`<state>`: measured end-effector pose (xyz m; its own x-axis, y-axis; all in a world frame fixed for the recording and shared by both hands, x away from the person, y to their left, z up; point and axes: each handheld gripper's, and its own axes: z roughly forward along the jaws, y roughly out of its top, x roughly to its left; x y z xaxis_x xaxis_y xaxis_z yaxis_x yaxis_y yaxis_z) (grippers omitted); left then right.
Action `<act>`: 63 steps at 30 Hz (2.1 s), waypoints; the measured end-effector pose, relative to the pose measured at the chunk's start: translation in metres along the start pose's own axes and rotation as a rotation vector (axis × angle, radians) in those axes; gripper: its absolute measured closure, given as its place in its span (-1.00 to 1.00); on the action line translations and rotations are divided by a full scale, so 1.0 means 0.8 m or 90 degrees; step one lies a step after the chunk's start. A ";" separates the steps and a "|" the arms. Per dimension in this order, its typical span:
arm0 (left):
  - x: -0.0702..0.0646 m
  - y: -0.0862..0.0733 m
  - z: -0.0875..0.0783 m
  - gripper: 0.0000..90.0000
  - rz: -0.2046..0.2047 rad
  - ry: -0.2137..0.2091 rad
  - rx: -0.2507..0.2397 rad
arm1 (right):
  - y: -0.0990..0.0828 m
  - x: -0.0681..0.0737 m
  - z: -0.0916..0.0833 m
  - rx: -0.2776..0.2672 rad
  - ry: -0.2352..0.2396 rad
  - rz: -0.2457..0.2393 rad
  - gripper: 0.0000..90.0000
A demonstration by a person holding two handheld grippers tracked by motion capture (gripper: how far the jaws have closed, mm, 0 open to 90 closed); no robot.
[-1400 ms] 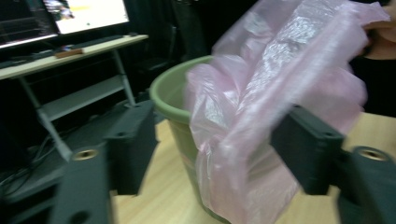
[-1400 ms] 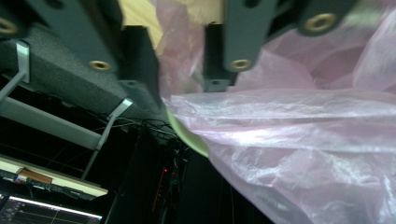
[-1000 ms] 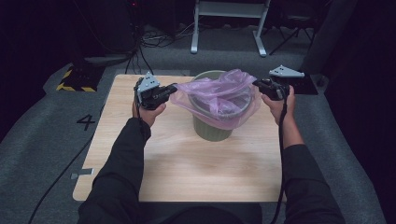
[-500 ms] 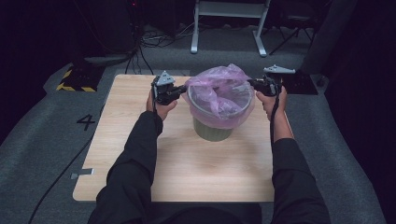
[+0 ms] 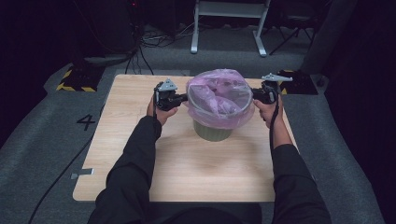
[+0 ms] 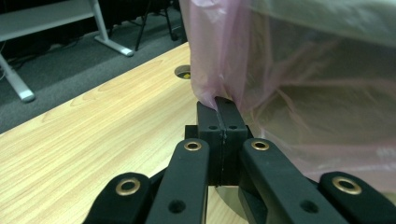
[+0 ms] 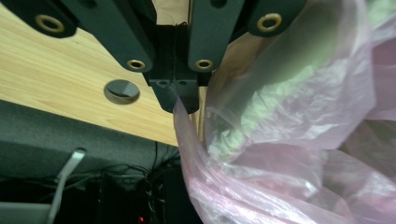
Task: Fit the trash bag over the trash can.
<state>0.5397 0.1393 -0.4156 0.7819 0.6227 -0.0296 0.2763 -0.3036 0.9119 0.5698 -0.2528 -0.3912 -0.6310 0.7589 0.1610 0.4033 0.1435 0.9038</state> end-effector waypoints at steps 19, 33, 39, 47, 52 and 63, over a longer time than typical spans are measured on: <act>0.004 -0.019 -0.016 1.00 0.006 0.012 0.008 | -0.025 0.012 0.000 -0.006 0.056 0.009 1.00; 0.014 -0.004 0.004 1.00 -0.042 0.077 0.055 | -0.019 -0.003 0.007 -0.013 -0.063 0.068 1.00; 0.015 0.000 0.017 1.00 -0.063 0.080 0.080 | -0.026 -0.004 0.021 0.047 -0.052 0.085 1.00; 0.014 -0.007 0.036 1.00 -0.071 0.069 0.129 | -0.041 -0.009 0.035 0.119 -0.040 0.106 1.00; 0.016 -0.018 0.026 1.00 -0.075 0.069 0.123 | -0.051 -0.014 0.028 0.109 -0.029 0.113 1.00; 0.014 -0.043 -0.007 0.75 -0.074 0.086 0.094 | -0.072 -0.020 0.003 0.108 -0.025 0.088 0.79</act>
<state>0.5358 0.1606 -0.4451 0.6611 0.7473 -0.0670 0.4466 -0.3202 0.8355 0.5579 -0.2718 -0.4467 -0.5368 0.8024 0.2606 0.5920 0.1382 0.7940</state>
